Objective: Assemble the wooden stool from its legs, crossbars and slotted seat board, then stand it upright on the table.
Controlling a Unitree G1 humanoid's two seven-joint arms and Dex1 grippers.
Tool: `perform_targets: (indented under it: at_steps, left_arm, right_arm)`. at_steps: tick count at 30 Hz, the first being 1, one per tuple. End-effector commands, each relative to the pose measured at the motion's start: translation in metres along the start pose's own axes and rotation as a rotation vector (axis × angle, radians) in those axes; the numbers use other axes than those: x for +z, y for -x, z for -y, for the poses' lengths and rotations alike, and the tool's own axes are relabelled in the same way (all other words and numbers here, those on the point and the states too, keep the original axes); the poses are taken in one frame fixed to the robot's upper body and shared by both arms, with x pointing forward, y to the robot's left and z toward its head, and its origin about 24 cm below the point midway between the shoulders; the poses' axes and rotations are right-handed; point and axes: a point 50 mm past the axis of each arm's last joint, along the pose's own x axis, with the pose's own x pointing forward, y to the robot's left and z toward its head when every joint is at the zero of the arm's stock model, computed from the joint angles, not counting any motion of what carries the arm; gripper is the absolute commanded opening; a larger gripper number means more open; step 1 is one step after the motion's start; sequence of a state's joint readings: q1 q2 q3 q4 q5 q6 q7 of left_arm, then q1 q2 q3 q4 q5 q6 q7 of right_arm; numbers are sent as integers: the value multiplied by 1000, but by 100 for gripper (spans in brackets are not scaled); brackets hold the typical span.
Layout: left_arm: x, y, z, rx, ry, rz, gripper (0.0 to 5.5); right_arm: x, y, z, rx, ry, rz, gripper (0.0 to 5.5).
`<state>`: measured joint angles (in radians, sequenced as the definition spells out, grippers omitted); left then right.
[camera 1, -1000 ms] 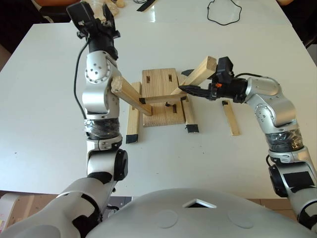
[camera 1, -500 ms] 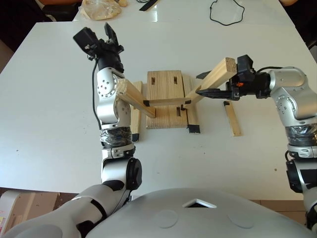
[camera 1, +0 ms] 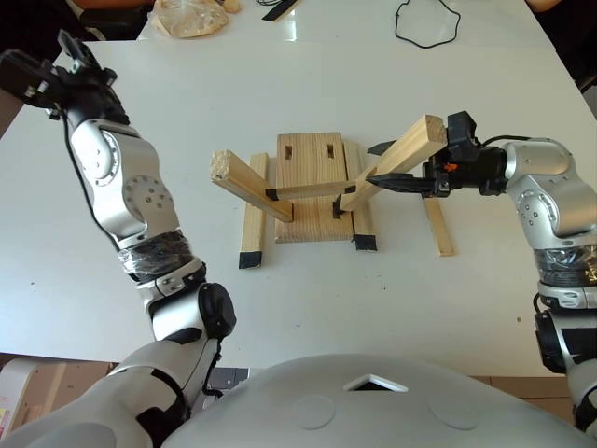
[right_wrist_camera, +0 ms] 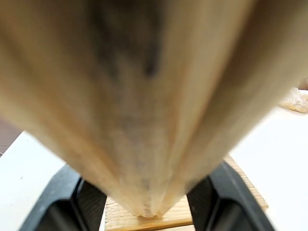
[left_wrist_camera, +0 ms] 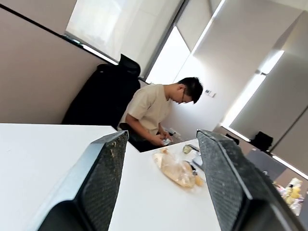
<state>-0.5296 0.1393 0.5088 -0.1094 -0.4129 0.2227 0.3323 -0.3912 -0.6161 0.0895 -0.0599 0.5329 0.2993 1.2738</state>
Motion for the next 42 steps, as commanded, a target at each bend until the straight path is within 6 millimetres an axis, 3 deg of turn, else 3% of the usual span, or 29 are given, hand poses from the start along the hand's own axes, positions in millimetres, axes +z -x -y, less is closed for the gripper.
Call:
perform_targets:
  at_steps: [1, 11, 16, 18, 21, 24, 28, 33, 42]
  left_arm:
    - [-4, 4, 11, -35, 25, -22, 264]
    - [-5, 8, 7, -26, 42, -6, 264]
    - [10, 9, 12, -87, 30, 39, 264]
    - [26, 15, 32, -254, -1, 85, 264]
    - [52, 41, 74, -614, 7, 108, 264]
    - [72, 70, 95, -939, 38, 62, 264]
    - [92, 92, 97, -1311, 19, -59, 264]
    - [89, 110, 87, -1605, -157, -272, 264]
    - [63, 127, 88, -1750, -353, -417, 140]
  right_arm:
    - [-5, -2, -1, 25, -14, -25, 201]
    - [-21, 0, -11, 81, -25, -109, 201]
    - [-23, 2, -8, 69, -25, -144, 201]
    - [-25, 3, -5, 60, -25, -168, 201]
    - [-25, 4, -5, 63, -24, -182, 201]
    - [-28, 6, -7, 61, -5, -215, 201]
    - [-28, 7, -12, 38, 12, -220, 201]
    - [-31, 4, -20, 30, -8, -232, 201]
    - [-37, 6, -23, 22, -77, -278, 201]
